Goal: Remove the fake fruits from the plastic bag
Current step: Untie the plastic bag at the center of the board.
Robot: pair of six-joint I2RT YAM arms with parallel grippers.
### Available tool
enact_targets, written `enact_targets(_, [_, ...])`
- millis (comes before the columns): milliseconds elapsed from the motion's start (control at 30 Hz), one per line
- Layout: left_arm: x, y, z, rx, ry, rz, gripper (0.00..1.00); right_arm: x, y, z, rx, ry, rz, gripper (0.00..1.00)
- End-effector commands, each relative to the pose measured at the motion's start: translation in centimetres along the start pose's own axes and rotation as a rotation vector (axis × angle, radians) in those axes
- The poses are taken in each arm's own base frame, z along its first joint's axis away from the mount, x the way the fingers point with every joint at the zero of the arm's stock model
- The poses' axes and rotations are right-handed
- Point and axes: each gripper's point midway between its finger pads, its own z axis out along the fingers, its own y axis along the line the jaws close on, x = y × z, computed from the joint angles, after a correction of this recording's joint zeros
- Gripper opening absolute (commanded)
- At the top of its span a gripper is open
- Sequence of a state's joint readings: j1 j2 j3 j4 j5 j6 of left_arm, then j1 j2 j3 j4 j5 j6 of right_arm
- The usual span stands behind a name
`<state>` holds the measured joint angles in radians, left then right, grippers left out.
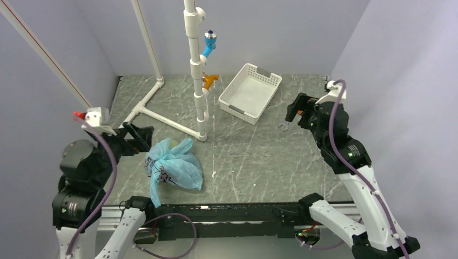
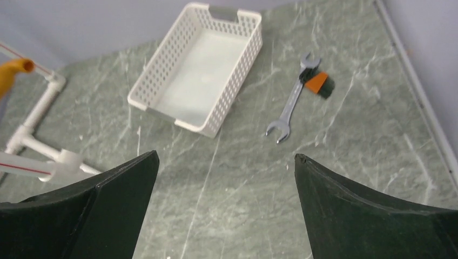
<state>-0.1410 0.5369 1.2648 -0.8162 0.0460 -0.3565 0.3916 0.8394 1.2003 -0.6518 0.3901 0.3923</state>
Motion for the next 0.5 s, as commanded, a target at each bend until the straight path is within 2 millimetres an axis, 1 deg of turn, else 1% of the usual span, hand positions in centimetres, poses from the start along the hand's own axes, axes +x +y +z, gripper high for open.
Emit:
enact_targets(0, [4.2,1.9,0.5,-0.057,0.129,0.028,0.99,2.9,1.3,1.3,-0.05,0.086,0.035,1.0])
enact_targets(67, [5.7,2.5,0.5,-0.072,0.168,0.039,0.99,4.3,2.1,1.8,-0.091,0.127,0.036,1.0])
enact_targets(167, [7.8,3.3,0.4,-0.09,0.215,0.04,0.99,7.2,2.9,2.6,-0.132,0.228,0.028,1.0])
enact_targets(200, [8.9,3.5,0.5,-0.09,0.236,0.035,0.99,8.5,2.9,2.9,-0.13,0.268,0.027,1.0])
enact_targets(267, [10.4,3.5,0.7,-0.076,0.265,0.017,0.99,10.6,2.9,3.3,-0.122,0.34,0.039,1.0])
enact_targets(400, [13.8,3.3,1.1,-0.035,0.363,-0.021,0.99,13.4,5.2,2.9,-0.244,0.442,0.12,1.0])
enact_targets(467, [15.6,3.1,1.4,-0.007,0.416,-0.039,0.99,14.4,6.2,2.6,-0.294,0.468,0.19,1.0])
